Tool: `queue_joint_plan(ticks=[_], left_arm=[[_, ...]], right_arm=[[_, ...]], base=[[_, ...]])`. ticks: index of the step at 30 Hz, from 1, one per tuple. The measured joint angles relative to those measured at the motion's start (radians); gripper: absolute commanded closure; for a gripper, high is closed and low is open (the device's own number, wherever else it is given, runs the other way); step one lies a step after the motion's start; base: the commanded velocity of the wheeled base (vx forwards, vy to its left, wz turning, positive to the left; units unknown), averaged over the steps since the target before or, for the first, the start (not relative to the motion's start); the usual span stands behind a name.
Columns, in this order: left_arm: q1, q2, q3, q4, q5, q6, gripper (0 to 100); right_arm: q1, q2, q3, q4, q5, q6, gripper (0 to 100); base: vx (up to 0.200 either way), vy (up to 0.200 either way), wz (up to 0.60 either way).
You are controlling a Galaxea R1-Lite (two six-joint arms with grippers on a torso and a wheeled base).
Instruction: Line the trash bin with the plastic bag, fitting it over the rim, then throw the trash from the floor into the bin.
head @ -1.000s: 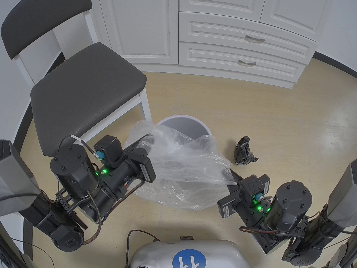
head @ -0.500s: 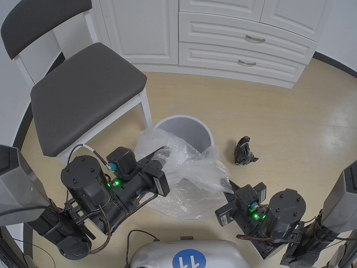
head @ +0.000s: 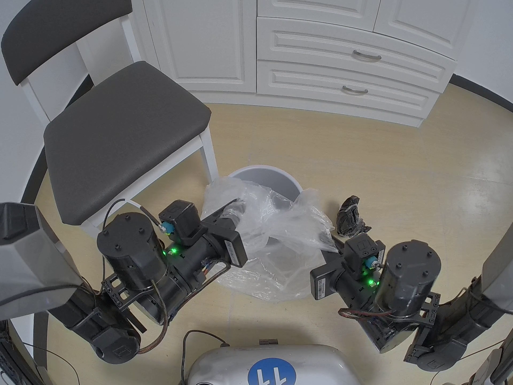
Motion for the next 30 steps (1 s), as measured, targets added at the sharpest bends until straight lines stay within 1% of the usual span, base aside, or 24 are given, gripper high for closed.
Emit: queue_joint_plan(ticks=[3,7,11,12,13,15,18,22,24,28,30], left_arm=[[0.005,0.001,-0.022,0.004,0.0,0.0,100],[0.01,0.0,-0.057,0.034,-0.002,0.0,100],[0.013,-0.007,-0.1,0.104,-0.004,-0.009,100],[0.014,-0.011,-0.112,0.132,-0.005,-0.017,100],[0.016,-0.014,-0.121,0.15,-0.006,-0.023,100],[0.018,-0.023,-0.148,0.198,-0.008,-0.043,100],[0.029,-0.032,-0.189,0.247,-0.011,-0.071,100],[0.05,-0.031,-0.241,0.279,-0.012,-0.103,100],[0.068,-0.024,-0.263,0.287,-0.012,-0.11,100],[0.096,-0.013,-0.28,0.29,-0.011,-0.116,100],[0.101,-0.01,-0.28,0.29,-0.012,-0.117,100]], right_arm=[[-0.009,-0.033,-0.058,0.184,0.028,0.067,100],[-0.022,-0.077,-0.161,0.444,0.091,0.176,100],[-0.04,-0.113,-0.297,0.713,0.162,0.325,100],[-0.047,-0.12,-0.342,0.793,0.184,0.377,100],[-0.052,-0.124,-0.372,0.84,0.198,0.413,100],[-0.065,-0.132,-0.454,0.948,0.234,0.519,100],[-0.086,-0.131,-0.554,1.041,0.272,0.651,100],[-0.111,-0.1,-0.65,1.058,0.296,0.738,100],[-0.128,-0.075,-0.687,1.059,0.304,0.769,100],[-0.158,-0.033,-0.722,1.063,0.337,0.785,100],[-0.165,-0.017,-0.728,1.069,0.343,0.787,100]], base=[[0.0,0.0,0.0],[0.0,0.0,0.0],[0.0,0.0,0.0],[0.0,0.0,0.0],[0.0,0.0,0.0],[0.0,0.0,0.0],[0.0,0.0,0.0],[0.0,0.0,0.0],[0.0,0.0,0.0],[0.0,0.0,0.0],[0.0,0.0,0.0]])
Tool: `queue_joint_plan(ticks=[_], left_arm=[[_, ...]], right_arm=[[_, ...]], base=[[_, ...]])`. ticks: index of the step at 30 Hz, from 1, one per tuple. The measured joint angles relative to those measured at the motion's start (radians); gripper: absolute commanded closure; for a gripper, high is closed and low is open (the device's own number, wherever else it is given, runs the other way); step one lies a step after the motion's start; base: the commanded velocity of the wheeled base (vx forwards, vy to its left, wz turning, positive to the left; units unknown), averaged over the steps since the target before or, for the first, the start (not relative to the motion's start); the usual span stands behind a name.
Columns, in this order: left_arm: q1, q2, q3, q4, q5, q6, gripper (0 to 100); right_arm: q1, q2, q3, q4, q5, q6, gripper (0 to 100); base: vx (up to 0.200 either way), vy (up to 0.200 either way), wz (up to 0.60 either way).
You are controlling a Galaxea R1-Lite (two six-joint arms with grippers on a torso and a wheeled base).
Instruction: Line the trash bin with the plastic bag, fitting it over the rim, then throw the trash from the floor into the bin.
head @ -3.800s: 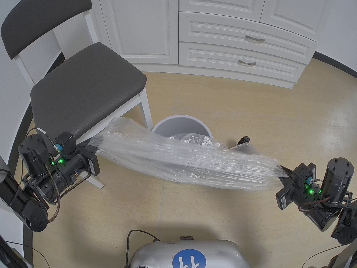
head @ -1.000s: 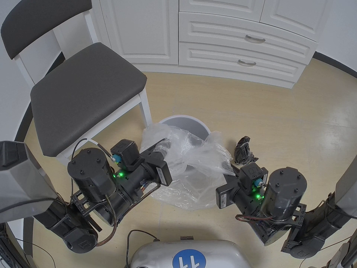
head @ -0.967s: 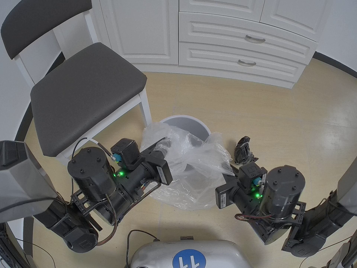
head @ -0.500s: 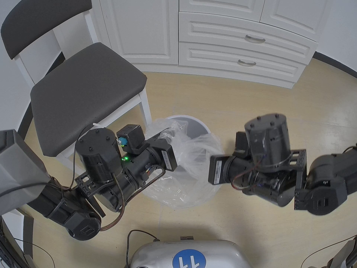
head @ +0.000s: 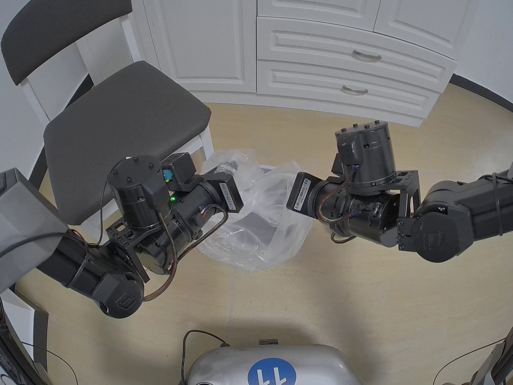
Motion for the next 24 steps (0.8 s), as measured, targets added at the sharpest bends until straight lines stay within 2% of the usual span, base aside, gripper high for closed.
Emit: queue_joint_plan(ticks=[7,15,24], left_arm=[[0.006,0.023,-0.004,-0.006,0.0,0.0,100],[0.012,0.076,-0.02,-0.013,0.002,0.001,100],[0.044,0.152,-0.064,-0.013,0.002,0.0,100]], right_arm=[[-0.017,0.028,-0.004,0.0,0.006,-0.001,100],[-0.044,0.095,-0.013,-0.01,0.061,0.003,100],[-0.067,0.187,-0.058,-0.011,0.067,0.019,100]], base=[[0.0,0.0,0.0],[0.0,0.0,0.0],[0.0,0.0,0.0]])
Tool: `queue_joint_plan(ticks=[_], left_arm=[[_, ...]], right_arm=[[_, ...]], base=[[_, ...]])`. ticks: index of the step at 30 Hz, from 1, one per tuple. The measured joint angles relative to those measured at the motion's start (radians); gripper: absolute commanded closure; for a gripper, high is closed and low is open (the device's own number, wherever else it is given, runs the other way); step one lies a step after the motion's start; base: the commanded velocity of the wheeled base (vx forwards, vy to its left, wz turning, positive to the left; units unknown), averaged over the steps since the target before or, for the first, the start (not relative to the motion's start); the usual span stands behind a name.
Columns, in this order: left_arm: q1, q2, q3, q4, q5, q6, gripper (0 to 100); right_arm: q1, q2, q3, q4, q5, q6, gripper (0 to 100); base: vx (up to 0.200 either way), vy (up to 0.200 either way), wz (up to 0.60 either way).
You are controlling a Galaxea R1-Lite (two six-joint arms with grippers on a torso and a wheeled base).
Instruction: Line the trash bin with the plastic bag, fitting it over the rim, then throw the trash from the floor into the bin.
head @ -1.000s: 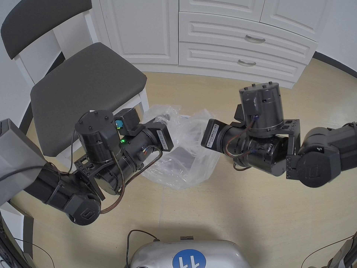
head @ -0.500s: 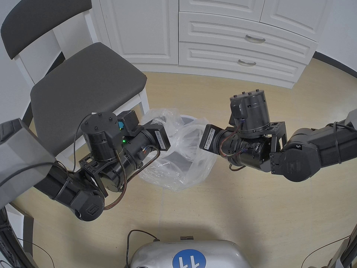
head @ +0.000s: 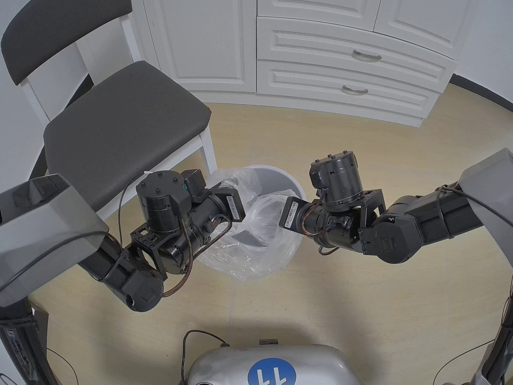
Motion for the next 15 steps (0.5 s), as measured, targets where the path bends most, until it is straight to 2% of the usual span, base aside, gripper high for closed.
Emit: queue_joint_plan(ticks=[5,15], left_arm=[[0.012,0.04,-0.03,-0.005,0.0,-0.006,100],[0.063,0.168,-0.184,-0.048,0.011,-0.082,100]], right_arm=[[-0.025,0.049,-0.035,0.0,0.001,0.007,100],[-0.133,0.15,-0.148,-0.001,0.018,0.055,100]], base=[[0.0,0.0,0.0],[0.0,0.0,0.0]])
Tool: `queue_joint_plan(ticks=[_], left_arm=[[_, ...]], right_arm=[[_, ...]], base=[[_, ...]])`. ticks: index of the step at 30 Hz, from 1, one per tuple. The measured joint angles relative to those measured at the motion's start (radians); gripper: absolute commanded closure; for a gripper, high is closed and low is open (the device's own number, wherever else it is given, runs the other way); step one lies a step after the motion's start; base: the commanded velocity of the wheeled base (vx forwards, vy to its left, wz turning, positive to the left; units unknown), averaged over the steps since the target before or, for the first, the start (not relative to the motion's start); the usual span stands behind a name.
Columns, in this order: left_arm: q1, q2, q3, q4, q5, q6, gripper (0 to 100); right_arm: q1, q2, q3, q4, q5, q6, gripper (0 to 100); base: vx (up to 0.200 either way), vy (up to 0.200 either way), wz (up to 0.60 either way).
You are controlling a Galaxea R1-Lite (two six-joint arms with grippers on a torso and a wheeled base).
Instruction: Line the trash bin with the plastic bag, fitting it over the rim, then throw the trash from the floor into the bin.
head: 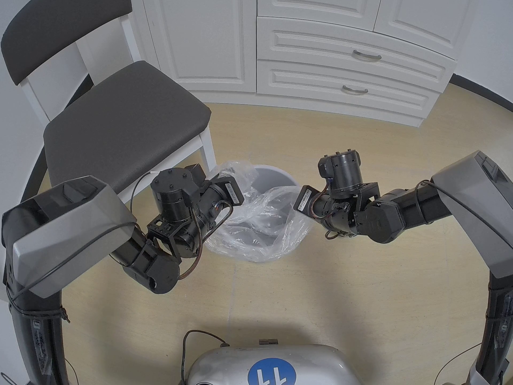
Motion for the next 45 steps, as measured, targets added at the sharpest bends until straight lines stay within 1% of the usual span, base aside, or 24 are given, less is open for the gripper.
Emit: queue_joint_plan(ticks=[5,11,15,20,23,28,31,35,39,45], left_arm=[[0.018,0.03,-0.043,-0.002,0.001,-0.045,100],[0.027,0.043,-0.057,-0.002,0.001,-0.062,100],[-0.003,0.046,-0.059,-0.001,0.0,-0.085,100],[-0.059,0.057,-0.064,0.003,0.0,-0.095,100],[-0.082,0.075,-0.077,0.003,0.0,-0.097,100],[-0.092,0.121,-0.11,0.004,0.0,-0.114,100],[-0.089,0.146,-0.131,0.012,0.0,-0.137,100],[-0.072,0.175,-0.157,0.015,0.0,-0.149,100],[-0.044,0.205,-0.195,0.018,0.0,-0.166,100],[0.005,0.251,-0.266,0.046,0.0,-0.21,100]], right_arm=[[-0.052,0.028,-0.042,0.001,0.001,0.007,100],[-0.097,0.032,-0.056,0.016,0.0,-0.005,100],[-0.109,0.017,-0.047,0.024,0.002,-0.024,100],[-0.099,-0.022,-0.007,0.026,0.001,-0.045,100],[-0.086,-0.053,0.029,0.026,0.0,-0.075,100],[-0.057,-0.112,0.099,0.022,-0.007,-0.134,100],[-0.042,-0.137,0.126,0.019,-0.01,-0.151,100],[-0.039,-0.14,0.126,0.018,-0.01,-0.15,100],[-0.047,-0.103,0.086,0.017,-0.01,-0.132,100],[-0.074,-0.019,-0.015,0.017,-0.01,-0.051,100]], base=[[0.0,0.0,0.0],[0.0,0.0,0.0],[0.0,0.0,0.0],[0.0,0.0,0.0],[0.0,0.0,0.0],[0.0,0.0,0.0],[0.0,0.0,0.0],[0.0,0.0,0.0],[0.0,0.0,0.0],[0.0,0.0,0.0]])
